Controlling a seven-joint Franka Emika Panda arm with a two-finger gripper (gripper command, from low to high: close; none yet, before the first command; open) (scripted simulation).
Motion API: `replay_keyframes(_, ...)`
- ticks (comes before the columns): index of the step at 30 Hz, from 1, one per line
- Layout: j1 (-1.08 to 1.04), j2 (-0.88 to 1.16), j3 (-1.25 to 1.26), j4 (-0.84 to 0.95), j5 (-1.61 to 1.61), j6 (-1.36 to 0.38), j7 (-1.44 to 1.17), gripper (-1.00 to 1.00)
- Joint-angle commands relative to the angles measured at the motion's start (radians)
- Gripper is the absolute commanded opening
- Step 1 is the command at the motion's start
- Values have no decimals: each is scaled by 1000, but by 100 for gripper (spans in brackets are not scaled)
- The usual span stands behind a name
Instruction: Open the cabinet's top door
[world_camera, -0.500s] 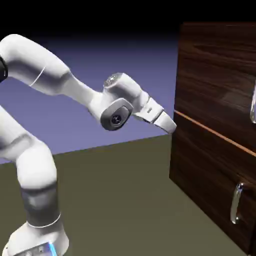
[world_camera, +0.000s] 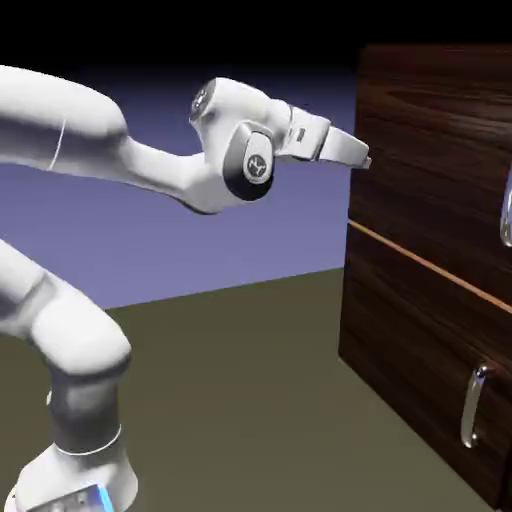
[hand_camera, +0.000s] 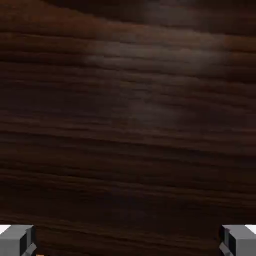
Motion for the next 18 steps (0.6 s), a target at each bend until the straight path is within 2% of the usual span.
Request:
replay_keyframes(1,20,-9,-24,15,-44,3,26,0)
replay_keyframes(18,359,-156,-436,277,-783,49,471,0)
